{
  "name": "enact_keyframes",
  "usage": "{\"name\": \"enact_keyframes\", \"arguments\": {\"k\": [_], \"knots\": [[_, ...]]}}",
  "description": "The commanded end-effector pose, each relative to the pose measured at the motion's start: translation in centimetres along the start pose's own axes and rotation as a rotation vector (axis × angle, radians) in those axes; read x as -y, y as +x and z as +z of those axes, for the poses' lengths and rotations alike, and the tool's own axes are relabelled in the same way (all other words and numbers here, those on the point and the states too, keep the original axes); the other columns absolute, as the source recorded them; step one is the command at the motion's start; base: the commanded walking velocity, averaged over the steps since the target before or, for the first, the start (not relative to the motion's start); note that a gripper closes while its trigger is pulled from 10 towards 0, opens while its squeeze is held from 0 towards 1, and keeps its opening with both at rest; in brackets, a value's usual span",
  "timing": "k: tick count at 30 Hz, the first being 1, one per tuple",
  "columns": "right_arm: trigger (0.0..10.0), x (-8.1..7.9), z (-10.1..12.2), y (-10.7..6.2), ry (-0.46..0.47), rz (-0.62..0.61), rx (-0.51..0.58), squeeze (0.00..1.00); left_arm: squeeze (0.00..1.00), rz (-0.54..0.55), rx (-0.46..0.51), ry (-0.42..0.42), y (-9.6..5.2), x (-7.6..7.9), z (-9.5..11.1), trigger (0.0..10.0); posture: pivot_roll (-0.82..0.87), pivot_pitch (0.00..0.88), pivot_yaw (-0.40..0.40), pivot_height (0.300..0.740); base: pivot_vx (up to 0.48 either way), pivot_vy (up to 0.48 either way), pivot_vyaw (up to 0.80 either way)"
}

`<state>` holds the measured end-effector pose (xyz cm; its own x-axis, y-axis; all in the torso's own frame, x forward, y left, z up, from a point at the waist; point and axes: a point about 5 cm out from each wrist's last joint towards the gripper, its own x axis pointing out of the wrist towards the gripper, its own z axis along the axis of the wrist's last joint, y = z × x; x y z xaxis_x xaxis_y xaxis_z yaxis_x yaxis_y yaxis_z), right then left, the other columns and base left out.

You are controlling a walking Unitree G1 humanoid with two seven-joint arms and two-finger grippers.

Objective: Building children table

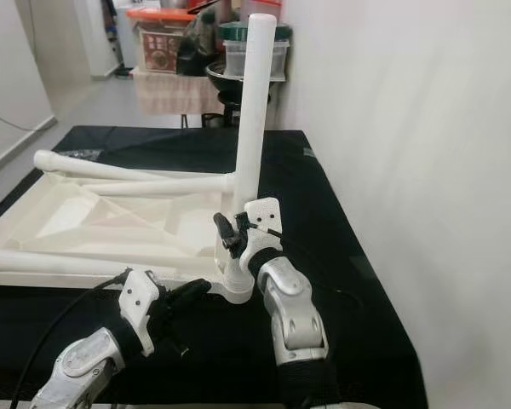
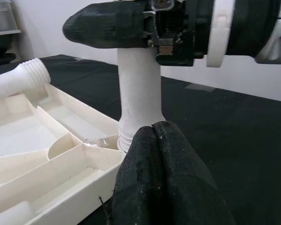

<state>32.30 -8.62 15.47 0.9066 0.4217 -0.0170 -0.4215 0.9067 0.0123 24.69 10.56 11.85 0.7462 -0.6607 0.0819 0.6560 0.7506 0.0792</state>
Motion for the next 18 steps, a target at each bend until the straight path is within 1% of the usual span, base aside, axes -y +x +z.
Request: {"name": "enact_keyframes", "arguments": {"k": [1,2,3,4,5,6,8,9,10,11,12,13,14,15,16,17,18], "knots": [[10.0,-0.3,-3.0,-0.5,0.021,0.016,-0.131,0.0,0.0,0.012,0.002,0.021,0.0,0.0,0.0,10.0,0.01,0.0,-0.062,0.74,0.0,0.0,0.0],[10.0,-0.3,-3.0,-0.5,0.021,0.016,-0.131,0.0,0.0,0.012,0.002,0.021,0.0,0.0,0.0,10.0,0.01,0.0,-0.062,0.74,0.0,0.0,0.0],[10.0,-0.5,-2.7,-0.5,0.044,0.058,-0.12,1.0,0.0,0.013,0.004,0.02,0.1,0.0,0.0,10.0,0.01,0.0,-0.066,0.74,0.0,0.0,0.0],[10.0,-0.7,-2.6,-0.5,0.058,0.092,-0.111,1.0,0.0,0.011,0.004,0.018,0.2,0.0,0.0,10.0,0.01,0.0,-0.066,0.74,0.0,0.0,0.0],[10.0,-0.7,-2.6,-0.5,0.058,0.092,-0.111,1.0,0.0,0.011,0.004,0.018,0.2,0.0,0.0,10.0,0.01,0.0,-0.066,0.74,0.0,0.0,0.0],[10.0,-1.3,-1.7,-0.3,0.082,0.274,-0.055,1.0,0.0,0.006,0.005,0.015,0.3,0.0,0.1,10.0,0.01,0.0,-0.059,0.74,0.0,0.0,0.0],[10.0,-2.1,-1.0,-0.6,0.097,0.328,-0.034,1.0,0.0,0.006,0.005,0.016,0.3,0.0,0.1,10.0,0.01,0.0,-0.059,0.74,0.0,0.0,0.0],[10.0,-2.1,-1.0,-0.6,0.097,0.328,-0.034,1.0,0.0,0.006,0.005,0.016,0.3,0.0,0.1,10.0,0.01,0.0,-0.059,0.74,0.0,0.0,0.0],[10.0,-2.0,-0.6,-0.8,0.083,0.4,-0.023,0.56,0.0,0.006,0.006,0.015,0.4,0.0,0.1,10.0,0.01,0.0,-0.056,0.74,0.0,0.0,0.0],[10.0,-2.0,-0.6,-0.8,0.083,0.4,-0.023,0.56,0.0,0.006,0.006,0.015,0.4,0.0,0.1,10.0,0.01,0.0,-0.056,0.74,0.0,0.0,0.0],[10.0,-1.8,-0.3,-0.9,0.054,0.507,-0.021,0.0,0.0,0.006,0.007,0.015,0.6,-0.1,0.1,10.0,0.01,0.0,-0.058,0.74,0.0,0.0,0.0],[10.0,-1.5,-0.1,-0.9,0.022,0.604,-0.014,0.0,0.0,0.006,0.008,0.014,0.7,-0.1,0.1,10.0,0.01,0.0,-0.058,0.74,0.0,0.0,0.0],[10.0,-1.5,-0.1,-0.9,0.022,0.604,-0.014,0.0,0.0,0.006,0.008,0.014,0.7,-0.1,0.1,10.0,0.01,0.0,-0.058,0.74,0.0,0.0,0.0],[10.0,-1.0,0.2,-0.9,-0.008,0.686,-0.011,0.0,0.0,0.006,0.009,0.014,0.8,-0.1,0.1,10.0,0.01,0.0,-0.06,0.74,0.0,0.0,0.0],[10.0,-0.6,0.3,-0.9,-0.03,0.738,-0.011,0.0,0.0,0.006,0.009,0.014,0.8,-0.1,0.1,10.0,0.01,0.0,-0.06,0.74,0.0,0.0,0.0],[10.0,-0.6,0.3,-0.9,-0.03,0.738,-0.011,0.0,0.0,0.006,0.009,0.014,0.8,-0.1,0.1,10.0,0.01,0.0,-0.06,0.74,0.0,0.0,0.0],[10.0,0.1,0.6,-0.7,-0.038,0.784,-0.018,0.0,0.0,0.008,0.01,0.014,0.8,-0.1,0.1,10.0,0.01,0.0,-0.063,0.74,0.0,0.0,0.0]]}}
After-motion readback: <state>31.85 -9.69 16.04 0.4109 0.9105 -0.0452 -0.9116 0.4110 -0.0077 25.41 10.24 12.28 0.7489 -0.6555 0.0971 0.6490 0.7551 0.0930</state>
